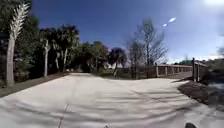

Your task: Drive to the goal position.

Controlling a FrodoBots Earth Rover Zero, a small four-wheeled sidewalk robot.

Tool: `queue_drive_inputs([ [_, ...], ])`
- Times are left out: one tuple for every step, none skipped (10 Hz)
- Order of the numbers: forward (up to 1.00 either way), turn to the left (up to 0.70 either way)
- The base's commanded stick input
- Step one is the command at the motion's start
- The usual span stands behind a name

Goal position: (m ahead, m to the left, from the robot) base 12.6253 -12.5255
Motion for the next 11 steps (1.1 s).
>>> queue_drive_inputs([
  [1.0, -0.16],
  [1.0, -0.17],
  [1.0, -0.18],
  [1.0, -0.18],
  [1.0, -0.19],
  [1.0, -0.19],
  [1.0, -0.19],
  [1.0, -0.19],
  [1.0, -0.19],
  [1.0, -0.21],
  [1.0, -0.22],
])
